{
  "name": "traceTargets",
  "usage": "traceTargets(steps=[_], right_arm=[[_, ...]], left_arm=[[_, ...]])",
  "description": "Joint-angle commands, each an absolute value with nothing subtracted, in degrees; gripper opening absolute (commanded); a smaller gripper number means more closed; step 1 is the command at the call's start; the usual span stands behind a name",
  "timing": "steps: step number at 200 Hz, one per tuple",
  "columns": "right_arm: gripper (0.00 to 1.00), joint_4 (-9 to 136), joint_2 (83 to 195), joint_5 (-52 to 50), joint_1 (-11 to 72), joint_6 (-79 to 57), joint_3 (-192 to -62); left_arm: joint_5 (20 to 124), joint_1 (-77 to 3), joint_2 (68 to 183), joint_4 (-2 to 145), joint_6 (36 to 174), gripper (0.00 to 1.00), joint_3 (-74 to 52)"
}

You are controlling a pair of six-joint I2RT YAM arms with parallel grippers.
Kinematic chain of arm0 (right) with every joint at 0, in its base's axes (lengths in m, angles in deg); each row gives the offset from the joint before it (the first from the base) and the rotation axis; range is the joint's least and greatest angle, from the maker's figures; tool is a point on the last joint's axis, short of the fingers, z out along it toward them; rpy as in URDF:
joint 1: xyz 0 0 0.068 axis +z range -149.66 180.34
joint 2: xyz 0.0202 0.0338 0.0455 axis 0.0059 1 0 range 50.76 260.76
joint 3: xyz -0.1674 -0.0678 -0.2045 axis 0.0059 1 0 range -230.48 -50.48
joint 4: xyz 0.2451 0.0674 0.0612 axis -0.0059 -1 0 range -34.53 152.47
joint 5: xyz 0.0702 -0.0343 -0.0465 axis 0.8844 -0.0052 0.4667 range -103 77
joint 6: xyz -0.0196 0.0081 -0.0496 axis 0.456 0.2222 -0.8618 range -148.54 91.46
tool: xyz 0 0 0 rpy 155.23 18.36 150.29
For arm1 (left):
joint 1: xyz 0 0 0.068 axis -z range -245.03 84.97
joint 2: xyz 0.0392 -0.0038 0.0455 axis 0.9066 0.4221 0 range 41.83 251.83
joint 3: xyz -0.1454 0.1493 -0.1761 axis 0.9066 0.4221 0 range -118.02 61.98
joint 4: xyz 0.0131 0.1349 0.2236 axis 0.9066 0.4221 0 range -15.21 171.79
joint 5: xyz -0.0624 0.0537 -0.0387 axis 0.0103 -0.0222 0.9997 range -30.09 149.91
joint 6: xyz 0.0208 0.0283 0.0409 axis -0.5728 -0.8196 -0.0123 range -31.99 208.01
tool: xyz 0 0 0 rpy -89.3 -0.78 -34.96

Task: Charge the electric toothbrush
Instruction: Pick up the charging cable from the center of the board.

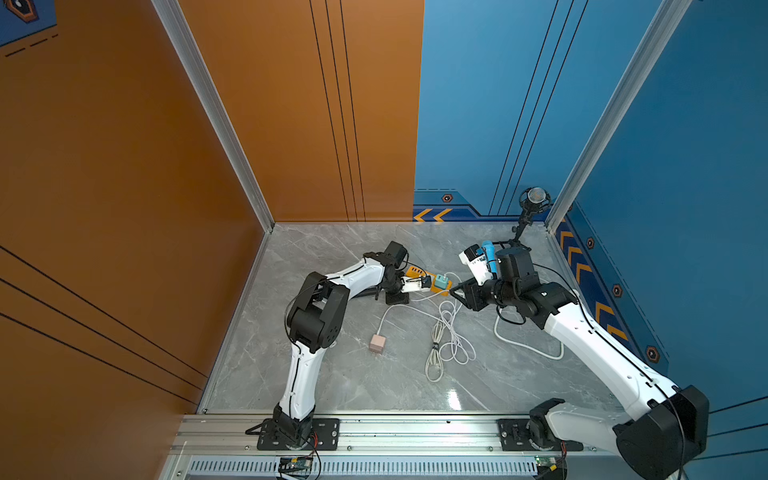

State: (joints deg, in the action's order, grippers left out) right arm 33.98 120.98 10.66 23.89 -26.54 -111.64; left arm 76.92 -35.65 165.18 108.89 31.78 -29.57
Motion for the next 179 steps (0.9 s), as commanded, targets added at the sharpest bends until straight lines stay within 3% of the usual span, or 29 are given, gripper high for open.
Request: traceTargets(steps=[1, 10, 24, 50, 60, 91, 111, 149, 179], right_arm=[[0.44, 32.74, 121.08, 10.27, 23.45, -25.38, -111.52], [0.44, 32.76, 121.29, 10.71, 23.36, -25.4, -111.65], [0.44, 32.68, 121.2, 10.91, 23.28, -25.37, -111.8], [0.44, 32.54, 120.84, 11.09, 22.97, -25.48, -111.5], [0.44, 32.41, 120.65, 11.09, 22.76, -25.53, -111.23], [0.43, 32.47, 120.71, 11.99, 21.49, -24.0, -111.42], [0.43, 34.0, 120.51, 15.09, 19.71, -22.13, -111.2], [0.42, 42.99, 121.65, 28.3, 17.03, -12.27, -110.55], [0.43, 49.56, 120.86, 33.57, 18.33, -7.3, -109.72]], left_arm=[[75.93, -34.85, 166.92, 110.1, 28.72, 0.27, -31.1], [74.81, -34.51, 167.37, 110.12, 28.1, 0.26, -31.06], [73.4, -34.16, 168.08, 110.1, 27.68, 0.15, -31.36], [73.27, -33.94, 168.48, 110.14, 27.05, 0.1, -31.8], [73.87, -33.92, 168.2, 110.11, 26.95, 0.0, -31.85], [77.51, -34.08, 165.61, 110.56, 28.05, 0.0, -31.21], [85.66, -34.98, 159.64, 113.11, 31.39, 0.0, -31.4], [110.94, -40.09, 144.84, 113.54, 42.71, 0.0, -30.63], [122.44, -42.29, 138.95, 113.72, 49.3, 0.0, -29.95]])
